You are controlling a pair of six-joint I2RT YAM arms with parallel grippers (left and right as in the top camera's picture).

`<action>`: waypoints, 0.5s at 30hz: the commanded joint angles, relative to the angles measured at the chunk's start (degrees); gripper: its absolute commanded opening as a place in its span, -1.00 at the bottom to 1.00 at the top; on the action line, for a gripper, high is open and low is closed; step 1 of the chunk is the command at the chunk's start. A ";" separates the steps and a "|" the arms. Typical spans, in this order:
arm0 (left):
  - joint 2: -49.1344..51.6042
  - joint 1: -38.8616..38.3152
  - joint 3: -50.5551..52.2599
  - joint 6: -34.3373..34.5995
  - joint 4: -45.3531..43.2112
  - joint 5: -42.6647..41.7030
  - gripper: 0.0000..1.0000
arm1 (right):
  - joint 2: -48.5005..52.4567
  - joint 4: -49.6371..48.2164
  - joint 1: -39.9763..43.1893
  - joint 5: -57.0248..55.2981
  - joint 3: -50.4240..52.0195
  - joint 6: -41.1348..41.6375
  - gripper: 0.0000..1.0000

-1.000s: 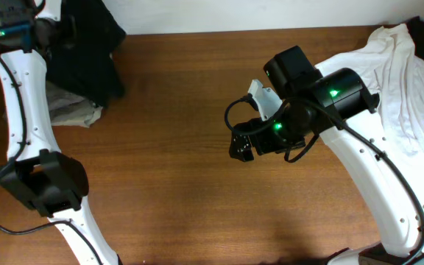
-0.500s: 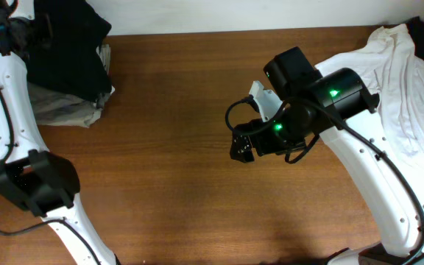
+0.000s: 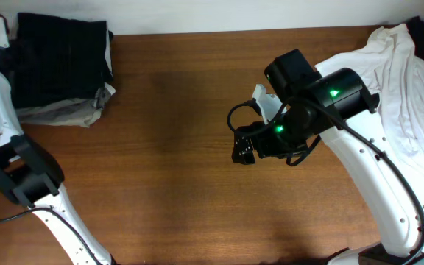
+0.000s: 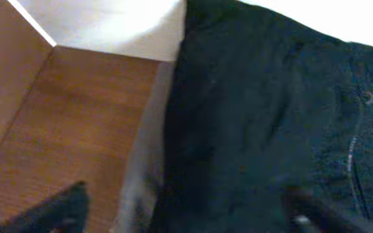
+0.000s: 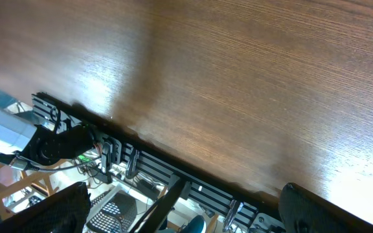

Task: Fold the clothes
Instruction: 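Lower the trousers onto the grey stack and open the left gripper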

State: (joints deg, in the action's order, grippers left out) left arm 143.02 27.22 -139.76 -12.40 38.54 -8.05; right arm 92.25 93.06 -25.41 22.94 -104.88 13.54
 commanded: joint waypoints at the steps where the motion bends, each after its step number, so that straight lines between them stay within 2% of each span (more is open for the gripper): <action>1: -0.74 0.74 -0.22 2.73 0.57 0.35 0.98 | -0.98 0.17 -0.52 -0.68 -0.28 0.48 0.93; 2: -1.73 0.55 -0.22 2.73 0.68 -0.68 0.96 | -0.98 0.04 -0.52 -0.68 -0.28 0.48 0.93; 3: -2.60 0.31 -0.22 2.73 0.59 -2.73 0.83 | -0.98 -0.13 -0.52 -0.68 -0.28 0.48 0.93; 5: -4.39 -0.39 -0.22 2.73 0.24 -10.14 -0.80 | -0.98 -0.57 -0.52 -0.68 -0.28 0.48 0.93; 6: -4.61 -0.90 -0.22 2.75 -0.35 -11.87 -0.99 | -0.98 -0.70 -0.52 -0.68 -0.28 0.48 0.94; 13: 3.21 -4.48 -0.13 2.71 -6.64 -8.44 -0.99 | -0.98 -0.44 -0.52 -0.66 -0.28 0.48 0.93; 15: 6.64 -4.31 -0.13 3.04 -7.89 -2.62 -0.99 | -0.98 -0.42 -0.70 -0.66 -0.28 0.48 0.93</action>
State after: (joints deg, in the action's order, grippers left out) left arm 143.68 22.02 -139.79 -10.13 31.42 -16.32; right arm 92.25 92.60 -25.41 22.94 -104.88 13.54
